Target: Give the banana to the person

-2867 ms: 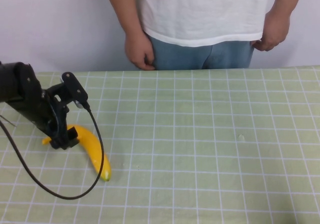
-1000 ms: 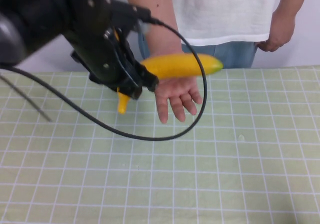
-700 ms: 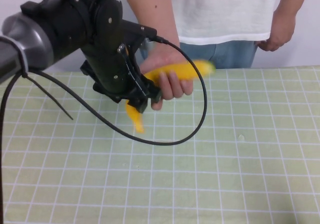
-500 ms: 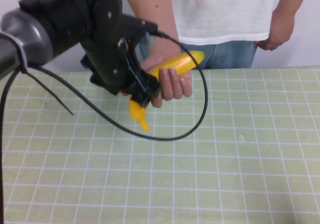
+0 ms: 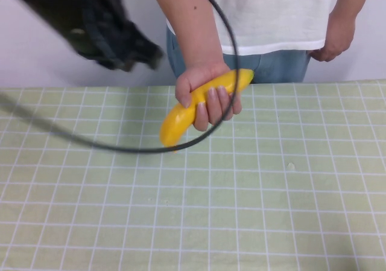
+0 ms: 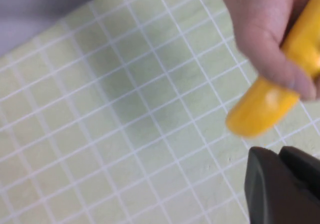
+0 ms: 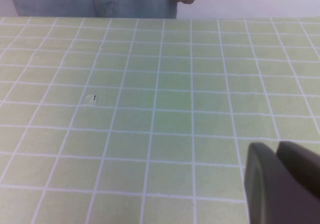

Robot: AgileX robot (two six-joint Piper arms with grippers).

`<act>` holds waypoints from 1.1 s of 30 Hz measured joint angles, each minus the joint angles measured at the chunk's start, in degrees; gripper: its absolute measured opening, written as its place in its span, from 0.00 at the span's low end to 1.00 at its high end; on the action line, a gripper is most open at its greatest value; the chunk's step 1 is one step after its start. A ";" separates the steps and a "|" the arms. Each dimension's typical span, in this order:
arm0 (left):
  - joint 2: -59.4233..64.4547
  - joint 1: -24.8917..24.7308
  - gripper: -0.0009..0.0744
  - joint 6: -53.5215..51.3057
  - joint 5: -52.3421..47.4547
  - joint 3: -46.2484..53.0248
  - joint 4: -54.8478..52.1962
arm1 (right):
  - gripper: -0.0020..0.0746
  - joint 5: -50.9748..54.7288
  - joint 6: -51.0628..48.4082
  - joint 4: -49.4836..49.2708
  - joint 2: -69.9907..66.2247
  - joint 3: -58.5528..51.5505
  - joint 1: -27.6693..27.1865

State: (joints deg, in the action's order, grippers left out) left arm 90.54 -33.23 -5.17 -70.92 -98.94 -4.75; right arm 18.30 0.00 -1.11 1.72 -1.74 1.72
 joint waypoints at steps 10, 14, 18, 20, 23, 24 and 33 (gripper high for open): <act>-30.68 0.00 0.01 8.74 6.43 31.48 -0.92 | 0.02 0.00 0.00 -0.04 0.00 0.00 0.00; -44.21 0.00 0.01 13.75 14.18 45.76 -0.92 | 0.02 0.00 0.00 -0.04 0.00 0.00 0.00; -54.87 0.00 0.01 16.06 18.60 57.22 -1.42 | 0.02 0.00 0.00 -0.04 0.00 0.00 0.00; -58.75 0.00 0.01 16.32 19.95 60.72 -1.82 | 0.02 0.00 0.00 -0.04 0.00 0.00 0.00; -62.47 0.00 0.01 16.65 21.79 64.52 -2.06 | 0.02 0.00 0.00 -0.04 0.00 0.00 0.00; -63.29 0.00 0.01 16.69 22.21 65.23 -2.06 | 0.02 0.00 0.00 -0.04 0.00 0.00 0.00; -64.28 0.00 0.01 16.91 22.21 65.79 -2.31 | 0.02 0.00 0.00 -0.04 0.00 0.00 0.00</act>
State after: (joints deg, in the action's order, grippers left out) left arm 26.26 -33.23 11.74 -48.71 -33.14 -7.07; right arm 18.30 0.00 -1.15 1.72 -1.74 1.72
